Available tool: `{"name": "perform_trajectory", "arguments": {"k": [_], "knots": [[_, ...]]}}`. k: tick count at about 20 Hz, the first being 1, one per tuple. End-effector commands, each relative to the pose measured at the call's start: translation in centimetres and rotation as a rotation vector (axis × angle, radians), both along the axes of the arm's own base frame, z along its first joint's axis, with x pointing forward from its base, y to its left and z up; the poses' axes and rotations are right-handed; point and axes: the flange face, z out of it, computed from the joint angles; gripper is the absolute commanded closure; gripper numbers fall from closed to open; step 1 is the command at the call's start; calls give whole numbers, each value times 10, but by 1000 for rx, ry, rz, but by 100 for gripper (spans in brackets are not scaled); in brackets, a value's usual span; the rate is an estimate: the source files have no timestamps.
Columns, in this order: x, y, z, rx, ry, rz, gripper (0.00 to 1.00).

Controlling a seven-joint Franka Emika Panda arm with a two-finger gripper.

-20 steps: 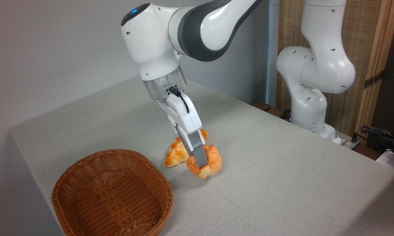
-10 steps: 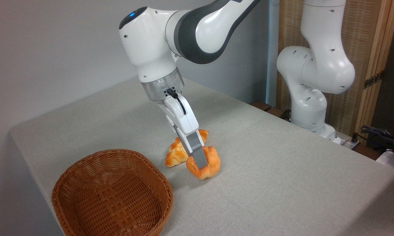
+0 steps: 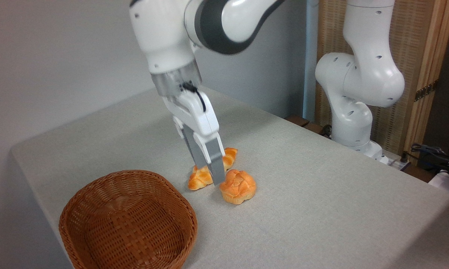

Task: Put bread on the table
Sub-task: 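Lower the bun onto the table, open the gripper and raise it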

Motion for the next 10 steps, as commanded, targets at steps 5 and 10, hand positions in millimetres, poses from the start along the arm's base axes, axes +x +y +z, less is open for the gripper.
{"name": "perform_trajectory", "arguments": {"k": [5,10], "knots": [[29,25,124,-196,-59,156,0],[37,30,141,-188,-73,164,0]]}}
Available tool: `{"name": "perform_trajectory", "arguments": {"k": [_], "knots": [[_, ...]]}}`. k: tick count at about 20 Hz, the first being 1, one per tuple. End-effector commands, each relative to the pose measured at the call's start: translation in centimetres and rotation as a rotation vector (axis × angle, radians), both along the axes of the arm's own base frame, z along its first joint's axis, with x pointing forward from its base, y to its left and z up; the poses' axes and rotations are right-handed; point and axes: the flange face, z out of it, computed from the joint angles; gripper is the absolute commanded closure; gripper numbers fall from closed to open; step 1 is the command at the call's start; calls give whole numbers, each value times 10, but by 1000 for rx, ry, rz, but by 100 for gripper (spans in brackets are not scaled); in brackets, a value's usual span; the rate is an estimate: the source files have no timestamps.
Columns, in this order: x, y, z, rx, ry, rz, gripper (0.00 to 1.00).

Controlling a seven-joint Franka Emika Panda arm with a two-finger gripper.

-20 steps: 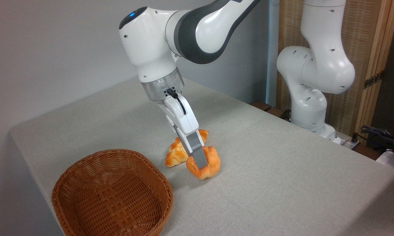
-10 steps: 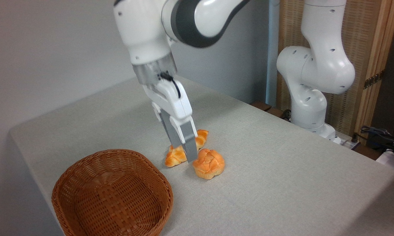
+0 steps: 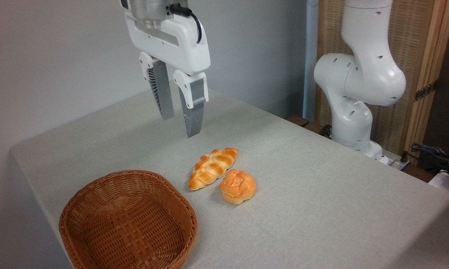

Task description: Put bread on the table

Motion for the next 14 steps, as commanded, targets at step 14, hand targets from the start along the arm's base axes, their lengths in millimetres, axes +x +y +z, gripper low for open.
{"name": "perform_trajectory", "arguments": {"k": [14], "knots": [[8,-10,-6,33,32,26,0]]}}
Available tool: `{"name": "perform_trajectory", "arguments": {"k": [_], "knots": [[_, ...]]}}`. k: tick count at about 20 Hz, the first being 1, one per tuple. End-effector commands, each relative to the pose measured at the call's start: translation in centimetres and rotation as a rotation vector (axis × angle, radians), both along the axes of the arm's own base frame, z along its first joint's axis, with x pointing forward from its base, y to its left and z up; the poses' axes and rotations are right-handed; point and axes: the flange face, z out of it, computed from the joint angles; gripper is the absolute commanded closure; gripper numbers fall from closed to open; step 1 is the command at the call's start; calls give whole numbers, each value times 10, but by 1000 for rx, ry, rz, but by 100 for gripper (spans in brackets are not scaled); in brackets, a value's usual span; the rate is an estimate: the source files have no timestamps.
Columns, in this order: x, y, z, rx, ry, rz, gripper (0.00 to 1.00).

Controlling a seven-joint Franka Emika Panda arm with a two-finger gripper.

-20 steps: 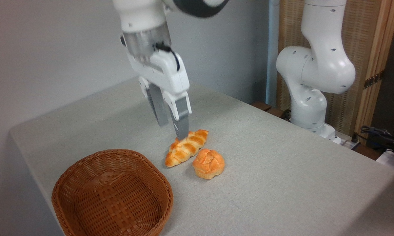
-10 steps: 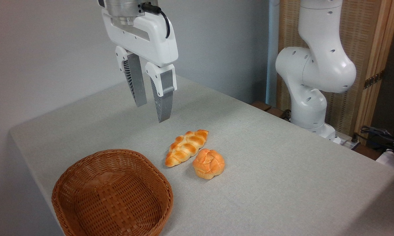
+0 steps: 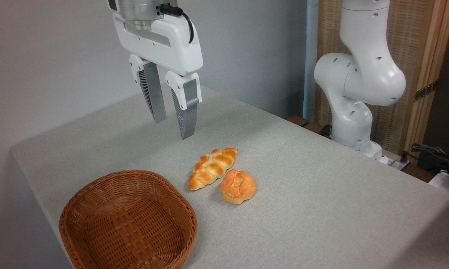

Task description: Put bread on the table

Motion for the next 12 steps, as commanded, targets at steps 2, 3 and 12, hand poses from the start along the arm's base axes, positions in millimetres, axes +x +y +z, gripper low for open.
{"name": "perform_trajectory", "arguments": {"k": [2,3,12], "knots": [[-4,-3,-2,21,22,-21,0],[-4,-3,-2,21,22,-20,0],[-4,5,-1,19,21,-8,0]]}}
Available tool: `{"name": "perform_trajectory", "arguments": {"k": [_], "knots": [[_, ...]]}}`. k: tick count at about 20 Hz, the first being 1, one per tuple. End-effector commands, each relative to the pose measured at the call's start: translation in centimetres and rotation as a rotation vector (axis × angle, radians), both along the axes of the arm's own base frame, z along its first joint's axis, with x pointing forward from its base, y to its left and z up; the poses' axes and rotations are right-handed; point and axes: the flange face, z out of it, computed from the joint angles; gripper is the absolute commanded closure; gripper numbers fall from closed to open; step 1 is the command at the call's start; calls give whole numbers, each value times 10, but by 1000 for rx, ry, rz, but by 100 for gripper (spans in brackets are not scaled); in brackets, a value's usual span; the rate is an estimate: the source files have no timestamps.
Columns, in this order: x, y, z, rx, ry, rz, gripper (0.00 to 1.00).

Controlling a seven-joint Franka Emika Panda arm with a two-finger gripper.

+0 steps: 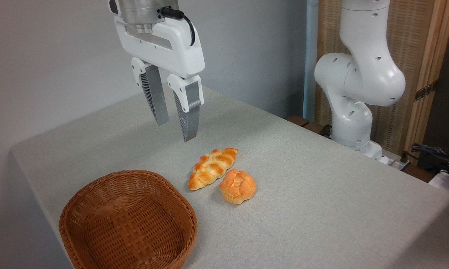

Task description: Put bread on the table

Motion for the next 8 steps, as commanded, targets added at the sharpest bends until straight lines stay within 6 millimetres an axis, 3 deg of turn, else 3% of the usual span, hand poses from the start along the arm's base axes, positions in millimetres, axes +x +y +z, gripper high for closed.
{"name": "perform_trajectory", "arguments": {"k": [1,8], "knots": [[-4,0,2,13,15,-14,0],[-4,0,2,13,16,-35,0]]}}
